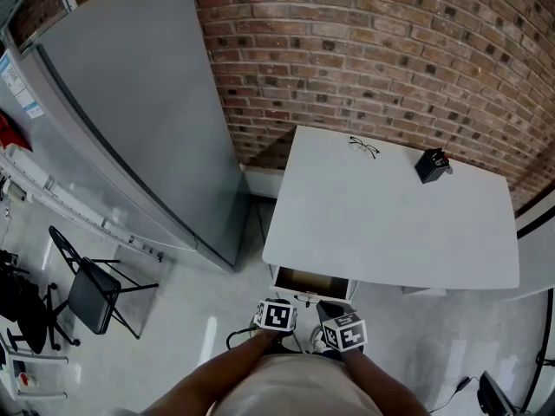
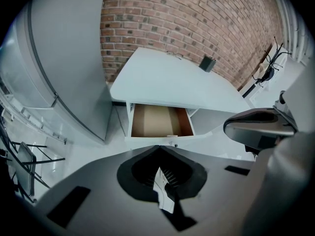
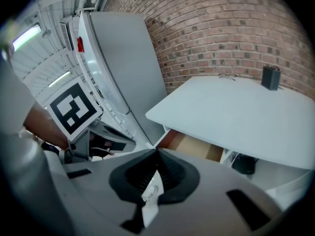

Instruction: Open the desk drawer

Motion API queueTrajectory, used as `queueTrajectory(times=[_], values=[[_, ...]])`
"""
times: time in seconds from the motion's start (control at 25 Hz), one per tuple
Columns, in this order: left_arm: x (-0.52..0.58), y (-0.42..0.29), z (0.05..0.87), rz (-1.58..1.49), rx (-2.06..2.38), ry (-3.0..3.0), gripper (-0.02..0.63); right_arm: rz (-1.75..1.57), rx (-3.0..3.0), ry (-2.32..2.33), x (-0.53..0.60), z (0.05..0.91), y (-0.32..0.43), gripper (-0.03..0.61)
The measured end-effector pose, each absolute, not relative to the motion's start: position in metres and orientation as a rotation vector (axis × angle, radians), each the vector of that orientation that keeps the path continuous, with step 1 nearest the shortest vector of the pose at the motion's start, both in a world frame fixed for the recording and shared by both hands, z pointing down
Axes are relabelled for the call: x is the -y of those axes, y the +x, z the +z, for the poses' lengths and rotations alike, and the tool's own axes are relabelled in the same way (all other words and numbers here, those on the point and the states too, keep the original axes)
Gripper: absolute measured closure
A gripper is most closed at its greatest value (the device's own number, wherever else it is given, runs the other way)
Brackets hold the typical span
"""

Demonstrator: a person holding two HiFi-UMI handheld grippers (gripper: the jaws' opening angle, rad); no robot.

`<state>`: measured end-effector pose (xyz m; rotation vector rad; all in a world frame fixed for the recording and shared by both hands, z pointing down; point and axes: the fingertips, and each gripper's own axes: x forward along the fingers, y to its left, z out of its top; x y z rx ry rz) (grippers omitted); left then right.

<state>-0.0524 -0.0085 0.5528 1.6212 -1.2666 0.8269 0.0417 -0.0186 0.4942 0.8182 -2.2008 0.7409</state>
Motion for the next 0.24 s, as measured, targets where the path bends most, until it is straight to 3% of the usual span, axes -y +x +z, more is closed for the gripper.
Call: queueTrajectory(times=[0.24], values=[[0.0049,-0.0531,0.5576,0.826,1.261,1.618,0.606,0.745,2.194,0.82,0.0141,0.4928,0.0414,0.563]])
